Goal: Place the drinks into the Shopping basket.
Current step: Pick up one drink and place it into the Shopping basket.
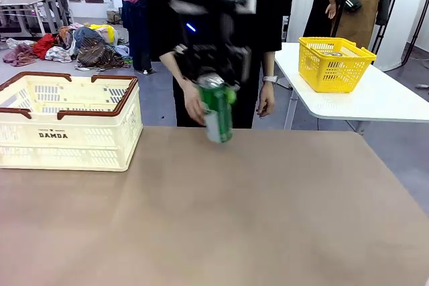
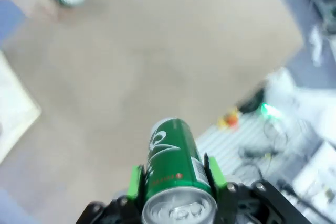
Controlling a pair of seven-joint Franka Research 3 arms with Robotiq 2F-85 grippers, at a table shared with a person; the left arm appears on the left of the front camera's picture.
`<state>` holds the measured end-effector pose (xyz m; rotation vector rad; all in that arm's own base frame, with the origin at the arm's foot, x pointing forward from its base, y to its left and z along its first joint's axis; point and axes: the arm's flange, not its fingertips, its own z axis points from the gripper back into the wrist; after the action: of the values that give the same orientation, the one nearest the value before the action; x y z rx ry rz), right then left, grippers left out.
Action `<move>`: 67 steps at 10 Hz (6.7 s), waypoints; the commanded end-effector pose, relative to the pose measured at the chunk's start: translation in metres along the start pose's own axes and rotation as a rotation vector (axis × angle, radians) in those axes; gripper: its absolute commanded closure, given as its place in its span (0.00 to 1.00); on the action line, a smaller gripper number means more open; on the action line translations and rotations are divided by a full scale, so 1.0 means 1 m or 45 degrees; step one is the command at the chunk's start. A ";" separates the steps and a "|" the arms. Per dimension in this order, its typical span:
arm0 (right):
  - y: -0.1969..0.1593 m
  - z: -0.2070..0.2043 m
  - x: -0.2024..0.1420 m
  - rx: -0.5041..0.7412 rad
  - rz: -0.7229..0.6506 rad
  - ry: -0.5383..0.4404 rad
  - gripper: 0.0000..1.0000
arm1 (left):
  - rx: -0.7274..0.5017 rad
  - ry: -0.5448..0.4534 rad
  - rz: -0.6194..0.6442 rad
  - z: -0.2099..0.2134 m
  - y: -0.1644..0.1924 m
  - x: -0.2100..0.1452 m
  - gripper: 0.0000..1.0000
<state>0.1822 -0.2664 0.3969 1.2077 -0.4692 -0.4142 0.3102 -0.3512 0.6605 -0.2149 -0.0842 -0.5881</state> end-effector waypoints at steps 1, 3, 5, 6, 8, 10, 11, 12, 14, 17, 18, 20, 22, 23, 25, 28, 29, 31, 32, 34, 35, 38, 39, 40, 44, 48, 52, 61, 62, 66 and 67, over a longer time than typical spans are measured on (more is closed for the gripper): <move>0.002 0.000 0.003 0.032 0.036 -0.023 0.00 | 0.089 0.190 0.063 0.064 0.056 -0.081 1.00; 0.002 0.000 0.003 0.032 0.036 -0.023 0.00 | 0.115 -0.035 0.253 0.097 0.069 -0.164 1.00; 0.002 0.000 0.003 0.032 0.036 -0.023 0.00 | 0.099 -0.200 0.457 0.086 0.083 -0.215 1.00; 0.002 0.000 0.003 0.032 0.036 -0.023 0.00 | 0.098 -0.347 0.593 0.074 0.089 -0.221 1.00; 0.002 0.000 0.003 0.032 0.036 -0.023 0.00 | 0.102 -0.077 0.357 0.115 0.080 -0.205 1.00; 0.002 0.000 0.003 0.032 0.036 -0.023 0.00 | 0.102 -0.077 0.357 0.115 0.080 -0.205 1.00; 0.002 0.000 0.003 0.032 0.036 -0.023 0.00 | 0.114 -0.113 0.413 0.099 0.085 -0.212 1.00; 0.002 0.000 0.003 0.032 0.036 -0.023 0.00 | 0.068 -0.150 0.502 0.117 0.121 -0.200 1.00; 0.002 0.000 0.003 0.032 0.036 -0.023 0.00 | 0.107 -0.224 0.629 0.125 0.186 -0.184 1.00; 0.002 0.000 0.003 0.032 0.036 -0.023 0.00 | 0.225 -0.356 0.618 0.092 0.297 -0.134 1.00; 0.002 0.000 0.003 0.032 0.036 -0.023 0.00 | 0.225 -0.367 0.600 0.077 0.334 -0.109 1.00; 0.002 0.000 0.003 0.032 0.036 -0.023 0.00 | 0.262 -0.344 0.544 0.054 0.397 -0.061 1.00; 0.002 0.000 0.003 0.032 0.036 -0.023 0.00 | 0.276 -0.342 0.537 0.026 0.424 -0.041 1.00; 0.002 0.000 0.003 0.032 0.036 -0.023 0.00 | 0.263 -0.342 0.555 0.021 0.430 -0.037 1.00; 0.002 0.000 0.003 0.032 0.036 -0.023 0.00 | 0.264 -0.322 0.570 0.004 0.433 -0.033 1.00; 0.002 0.000 0.003 0.032 0.036 -0.023 0.00 | 0.207 -0.275 0.587 -0.001 0.435 -0.031 1.00; 0.002 0.000 0.003 0.032 0.036 -0.023 0.00 | 0.317 -0.260 0.612 -0.006 0.447 -0.011 1.00; 0.002 0.000 0.003 0.032 0.036 -0.023 0.00 | 0.269 -0.248 0.531 -0.027 0.463 0.010 1.00; 0.002 0.000 0.003 0.032 0.036 -0.023 0.00 | 0.300 -0.265 0.580 -0.037 0.475 0.018 1.00; 0.002 0.000 0.003 0.032 0.036 -0.023 0.00 | 0.306 -0.172 0.623 -0.074 0.494 0.023 1.00; 0.002 0.000 0.003 0.032 0.036 -0.023 0.00 | 0.310 -0.141 0.632 -0.094 0.498 0.022 1.00; 0.002 0.000 0.003 0.032 0.036 -0.023 0.00 | 0.407 -0.111 0.674 -0.129 0.503 0.026 1.00; 0.002 0.000 0.003 0.032 0.036 -0.023 0.00 | 0.412 -0.085 0.679 -0.138 0.507 0.027 1.00; 0.002 0.000 0.003 0.032 0.036 -0.023 0.00 | 0.402 -0.057 0.681 -0.144 0.511 0.028 1.00; 0.002 0.000 0.003 0.032 0.036 -0.023 0.00 | 0.361 0.011 0.718 -0.165 0.526 0.031 0.97; 0.002 0.000 0.003 0.032 0.036 -0.023 0.00 | 0.349 0.021 0.711 -0.165 0.527 0.032 0.00; 0.002 0.000 0.003 0.032 0.036 -0.023 0.00 | 0.335 -0.081 0.639 -0.082 0.494 0.034 0.00; 0.002 0.000 0.003 0.032 0.036 -0.023 0.00 | -0.113 -0.417 0.500 0.029 0.272 -0.223 0.00; 0.002 0.000 0.003 0.032 0.036 -0.023 0.00 | -0.163 -0.458 0.500 0.017 0.263 -0.248 0.00; 0.002 0.000 0.003 0.032 0.036 -0.023 0.00 | -0.508 -0.567 0.601 0.014 0.335 -0.286 0.00; 0.002 0.000 0.003 0.032 0.036 -0.023 0.00 | -0.605 -0.585 0.603 0.012 0.361 -0.290 0.00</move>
<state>0.1832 -0.2661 0.3978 1.2089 -0.4774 -0.4134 0.2468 0.0844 0.5640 -0.7081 -0.3383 -0.0456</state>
